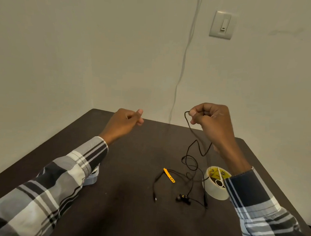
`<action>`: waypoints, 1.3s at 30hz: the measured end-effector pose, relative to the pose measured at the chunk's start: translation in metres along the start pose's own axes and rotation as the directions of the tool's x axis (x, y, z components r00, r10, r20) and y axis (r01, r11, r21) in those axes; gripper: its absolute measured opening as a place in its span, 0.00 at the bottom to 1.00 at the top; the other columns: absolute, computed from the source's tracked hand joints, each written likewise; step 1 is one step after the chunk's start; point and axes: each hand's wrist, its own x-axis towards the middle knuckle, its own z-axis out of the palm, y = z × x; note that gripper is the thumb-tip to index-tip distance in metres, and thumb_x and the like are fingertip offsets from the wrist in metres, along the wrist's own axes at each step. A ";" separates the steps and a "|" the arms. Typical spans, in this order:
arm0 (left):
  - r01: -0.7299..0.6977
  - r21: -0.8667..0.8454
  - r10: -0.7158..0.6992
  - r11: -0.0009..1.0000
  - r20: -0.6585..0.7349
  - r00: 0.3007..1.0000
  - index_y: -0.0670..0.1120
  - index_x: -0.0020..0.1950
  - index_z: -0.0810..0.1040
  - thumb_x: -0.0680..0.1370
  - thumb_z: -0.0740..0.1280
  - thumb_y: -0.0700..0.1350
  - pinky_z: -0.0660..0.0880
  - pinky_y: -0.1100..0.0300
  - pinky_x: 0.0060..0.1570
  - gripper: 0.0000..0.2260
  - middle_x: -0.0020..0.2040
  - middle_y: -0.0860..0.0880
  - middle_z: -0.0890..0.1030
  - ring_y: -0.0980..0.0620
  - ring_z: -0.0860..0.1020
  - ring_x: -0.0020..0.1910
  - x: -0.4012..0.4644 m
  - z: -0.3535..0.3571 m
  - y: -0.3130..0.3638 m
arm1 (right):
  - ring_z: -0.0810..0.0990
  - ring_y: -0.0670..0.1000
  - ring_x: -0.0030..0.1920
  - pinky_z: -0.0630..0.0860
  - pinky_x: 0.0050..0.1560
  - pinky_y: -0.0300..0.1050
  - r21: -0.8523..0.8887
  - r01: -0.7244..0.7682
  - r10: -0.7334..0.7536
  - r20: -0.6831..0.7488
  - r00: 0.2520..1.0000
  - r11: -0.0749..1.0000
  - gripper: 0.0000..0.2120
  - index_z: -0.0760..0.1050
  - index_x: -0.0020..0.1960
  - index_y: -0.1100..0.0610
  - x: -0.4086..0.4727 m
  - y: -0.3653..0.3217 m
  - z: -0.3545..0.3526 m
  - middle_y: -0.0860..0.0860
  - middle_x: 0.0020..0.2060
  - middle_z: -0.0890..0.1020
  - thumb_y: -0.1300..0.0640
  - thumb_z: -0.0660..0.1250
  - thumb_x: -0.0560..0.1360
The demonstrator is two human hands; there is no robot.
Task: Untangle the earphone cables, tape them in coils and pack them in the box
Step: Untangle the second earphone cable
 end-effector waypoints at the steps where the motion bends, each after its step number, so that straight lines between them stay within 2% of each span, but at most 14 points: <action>1: -0.035 -0.055 0.035 0.998 -0.003 0.999 0.46 0.49 0.85 0.82 0.58 0.58 0.73 0.56 0.61 0.21 0.47 0.52 0.86 0.61 0.80 0.52 -0.002 0.003 0.010 | 0.85 0.52 0.41 0.80 0.54 0.55 -0.009 0.003 -0.002 0.010 1.000 1.000 0.06 0.83 0.40 0.52 -0.001 0.000 0.002 0.50 0.30 0.84 0.59 0.71 0.75; 5: -0.077 -0.325 0.122 0.942 0.119 0.985 0.45 0.54 0.84 0.81 0.61 0.57 0.77 0.54 0.58 0.18 0.48 0.52 0.86 0.60 0.83 0.52 -0.014 0.017 0.059 | 0.84 0.53 0.41 0.79 0.50 0.52 -0.042 0.032 -0.031 0.031 0.999 0.999 0.06 0.83 0.40 0.52 -0.001 -0.001 0.008 0.48 0.31 0.84 0.57 0.72 0.75; 7: -0.081 -0.327 0.151 0.942 0.197 0.969 0.45 0.52 0.85 0.78 0.67 0.54 0.78 0.53 0.56 0.14 0.47 0.50 0.87 0.57 0.84 0.50 -0.017 0.024 0.074 | 0.82 0.46 0.35 0.76 0.40 0.45 -0.064 0.082 -0.079 0.040 0.996 0.995 0.06 0.83 0.39 0.51 -0.002 -0.002 0.008 0.48 0.30 0.84 0.56 0.72 0.76; 10: -0.038 -0.373 0.137 0.927 0.245 0.960 0.39 0.51 0.84 0.76 0.72 0.46 0.80 0.51 0.51 0.11 0.39 0.48 0.86 0.51 0.85 0.42 -0.017 0.030 0.083 | 0.79 0.39 0.30 0.70 0.37 0.37 -0.068 0.131 -0.128 0.036 0.991 0.989 0.06 0.83 0.40 0.51 -0.003 -0.004 0.005 0.48 0.29 0.83 0.56 0.73 0.76; 14: 0.049 -0.433 0.082 0.900 0.278 0.957 0.32 0.52 0.81 0.78 0.69 0.42 0.78 0.63 0.35 0.12 0.31 0.52 0.82 0.53 0.79 0.31 -0.015 0.022 0.077 | 0.78 0.37 0.30 0.73 0.40 0.39 -0.088 0.141 -0.146 -0.047 0.988 0.986 0.06 0.83 0.40 0.51 0.002 -0.005 -0.010 0.48 0.31 0.84 0.56 0.73 0.76; 17: 0.070 -0.417 0.055 0.906 0.281 0.958 0.35 0.50 0.83 0.78 0.70 0.42 0.81 0.60 0.38 0.09 0.30 0.51 0.80 0.56 0.75 0.27 -0.010 0.010 0.068 | 0.83 0.44 0.37 0.78 0.48 0.44 -0.087 0.142 -0.153 -0.132 0.979 0.986 0.08 0.81 0.39 0.47 0.009 -0.002 -0.025 0.47 0.31 0.84 0.55 0.73 0.76; 21: 0.084 -0.369 0.021 0.926 0.273 0.962 0.39 0.48 0.84 0.78 0.70 0.41 0.78 0.63 0.34 0.06 0.30 0.49 0.78 0.56 0.72 0.26 -0.005 -0.009 0.055 | 0.84 0.51 0.40 0.80 0.52 0.53 -0.076 0.116 -0.131 -0.229 0.965 0.990 0.08 0.81 0.38 0.46 0.024 0.002 -0.043 0.47 0.31 0.84 0.54 0.73 0.75; 25: 0.085 -0.321 -0.005 0.943 0.243 0.970 0.39 0.48 0.84 0.78 0.70 0.43 0.72 0.65 0.29 0.07 0.30 0.51 0.79 0.59 0.68 0.25 -0.001 -0.021 0.045 | 0.85 0.52 0.40 0.82 0.47 0.54 -0.027 0.086 -0.090 -0.324 0.942 0.996 0.07 0.81 0.38 0.46 0.039 0.007 -0.054 0.48 0.33 0.85 0.54 0.73 0.75; 27: 0.072 -0.301 -0.002 0.951 0.228 0.974 0.38 0.49 0.84 0.78 0.70 0.44 0.67 0.67 0.27 0.09 0.30 0.53 0.80 0.59 0.67 0.24 -0.002 -0.023 0.044 | 0.85 0.51 0.41 0.82 0.48 0.55 -0.093 0.030 -0.049 -0.203 0.978 0.995 0.07 0.82 0.40 0.48 0.047 0.016 -0.051 0.47 0.35 0.86 0.56 0.72 0.75; 29: 0.072 -0.291 -0.005 0.954 0.224 0.975 0.37 0.50 0.84 0.78 0.70 0.45 0.64 0.67 0.26 0.11 0.31 0.54 0.81 0.59 0.65 0.25 -0.002 -0.022 0.046 | 0.85 0.49 0.46 0.81 0.57 0.56 -0.245 -0.020 0.019 -0.008 1.000 0.969 0.05 0.83 0.45 0.48 0.049 0.023 -0.043 0.44 0.41 0.86 0.57 0.71 0.75; 31: 0.071 -0.287 -0.006 0.955 0.224 0.974 0.34 0.49 0.83 0.77 0.70 0.45 0.63 0.67 0.25 0.13 0.34 0.54 0.83 0.57 0.64 0.26 -0.002 -0.019 0.050 | 0.83 0.47 0.51 0.78 0.62 0.54 -0.329 0.005 0.025 0.087 0.996 0.944 0.08 0.83 0.53 0.48 0.044 0.024 -0.032 0.44 0.48 0.85 0.58 0.70 0.77; 33: 0.057 -0.281 0.009 0.958 0.230 0.973 0.37 0.46 0.84 0.77 0.71 0.47 0.64 0.67 0.25 0.12 0.38 0.51 0.85 0.55 0.63 0.27 -0.003 -0.016 0.054 | 0.82 0.44 0.54 0.78 0.63 0.50 -0.303 0.072 -0.045 0.095 0.994 0.950 0.10 0.83 0.58 0.51 0.036 0.017 -0.018 0.44 0.52 0.84 0.59 0.68 0.79; 36: 0.015 -0.255 0.050 0.967 0.246 0.968 0.49 0.36 0.85 0.77 0.71 0.48 0.65 0.66 0.26 0.10 0.46 0.40 0.85 0.56 0.64 0.26 -0.003 -0.012 0.059 | 0.81 0.40 0.54 0.77 0.61 0.44 -0.202 0.182 -0.151 0.161 0.975 0.962 0.10 0.83 0.60 0.51 0.021 0.002 0.005 0.42 0.54 0.85 0.53 0.68 0.80; 39: -0.019 -0.240 0.081 0.971 0.248 0.965 0.50 0.38 0.85 0.77 0.71 0.48 0.65 0.65 0.27 0.09 0.41 0.43 0.84 0.58 0.65 0.26 -0.001 -0.009 0.062 | 0.84 0.41 0.51 0.79 0.59 0.46 -0.089 0.188 -0.157 0.274 0.949 0.978 0.11 0.84 0.57 0.52 0.010 -0.010 0.023 0.43 0.49 0.86 0.49 0.70 0.78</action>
